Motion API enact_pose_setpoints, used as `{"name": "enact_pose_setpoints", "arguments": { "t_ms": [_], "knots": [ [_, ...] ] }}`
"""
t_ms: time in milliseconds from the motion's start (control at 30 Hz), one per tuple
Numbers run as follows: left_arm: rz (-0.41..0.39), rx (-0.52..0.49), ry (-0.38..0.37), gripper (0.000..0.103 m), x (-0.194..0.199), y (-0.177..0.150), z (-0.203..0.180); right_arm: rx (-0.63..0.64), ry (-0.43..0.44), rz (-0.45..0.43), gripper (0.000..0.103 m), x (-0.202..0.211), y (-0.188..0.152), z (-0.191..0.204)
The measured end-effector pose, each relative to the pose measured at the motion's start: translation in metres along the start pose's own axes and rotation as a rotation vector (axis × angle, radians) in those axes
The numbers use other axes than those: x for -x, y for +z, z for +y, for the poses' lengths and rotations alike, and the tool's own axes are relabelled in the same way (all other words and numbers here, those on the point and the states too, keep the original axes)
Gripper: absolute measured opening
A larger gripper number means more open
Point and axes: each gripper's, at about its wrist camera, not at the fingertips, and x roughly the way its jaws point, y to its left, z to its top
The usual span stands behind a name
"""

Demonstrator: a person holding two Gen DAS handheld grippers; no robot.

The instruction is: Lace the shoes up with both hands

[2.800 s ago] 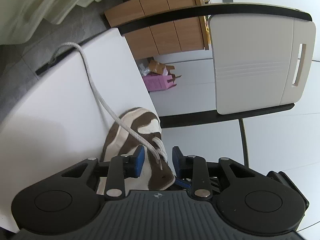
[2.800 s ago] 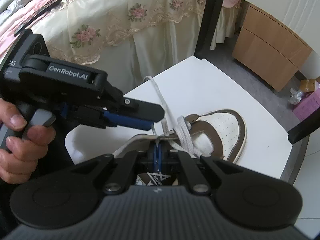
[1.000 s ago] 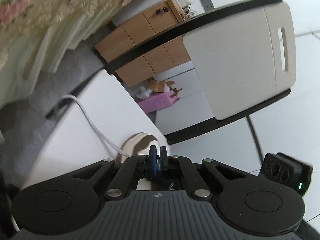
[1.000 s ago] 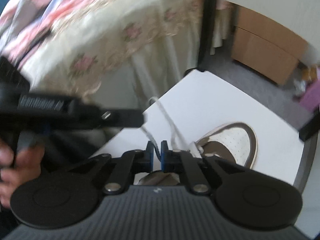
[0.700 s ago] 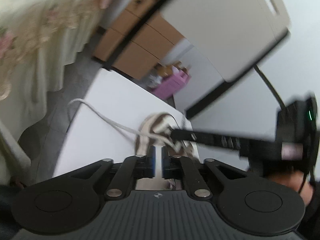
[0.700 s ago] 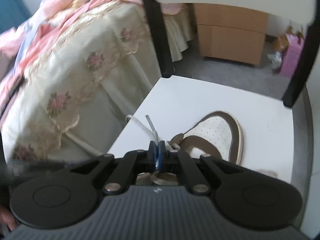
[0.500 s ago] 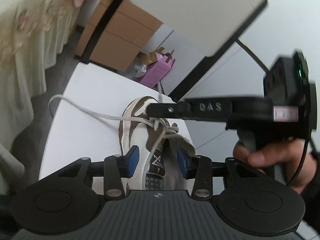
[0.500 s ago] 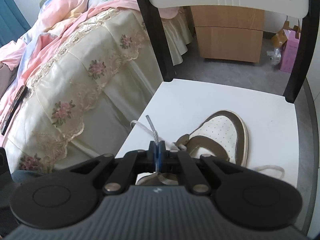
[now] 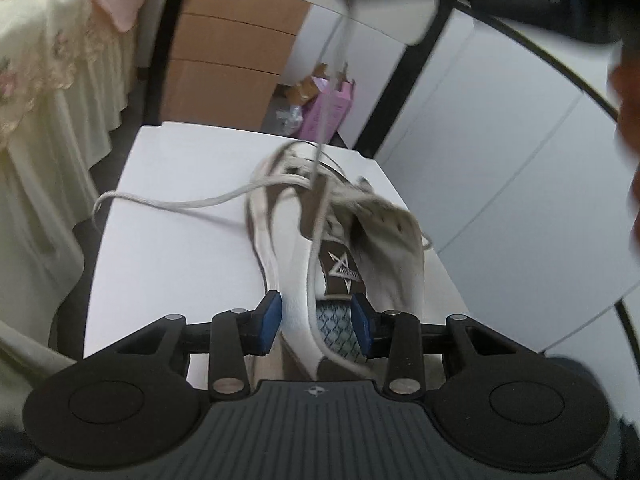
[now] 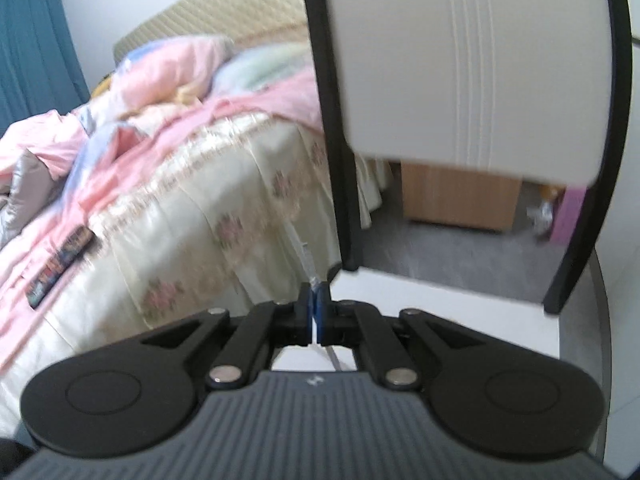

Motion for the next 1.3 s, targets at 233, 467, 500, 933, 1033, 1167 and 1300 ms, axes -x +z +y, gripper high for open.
{"name": "enact_pose_setpoints", "arguments": {
  "t_ms": [233,467,500,933,1033,1167,1300],
  "knots": [
    [-0.003,0.012,-0.009,0.042,-0.006,0.001,0.001,0.068,0.035,-0.083,0.002,0.037,0.044,0.025],
    [-0.001,-0.018,0.01,0.042,-0.013,0.003,0.0,0.12,0.083,-0.207,0.002,0.078,0.09,0.052],
    [-0.001,-0.018,0.011,0.042,-0.013,0.003,0.0,0.131,0.089,-0.229,0.002,0.083,0.097,0.057],
    [-0.006,-0.017,0.028,0.042,-0.014,0.003,-0.002,0.187,0.17,-0.388,0.002,0.123,0.181,0.092],
    [-0.008,-0.027,0.036,0.042,-0.014,0.002,-0.004,0.192,0.175,-0.405,0.002,0.128,0.187,0.094],
    [-0.01,-0.01,0.034,0.042,-0.015,0.003,-0.002,0.166,0.195,-0.393,0.002,0.122,0.185,0.09],
    [-0.017,0.012,0.034,0.042,-0.015,0.003,0.0,0.131,0.189,-0.314,0.004,0.103,0.174,0.085]
  ]
}}
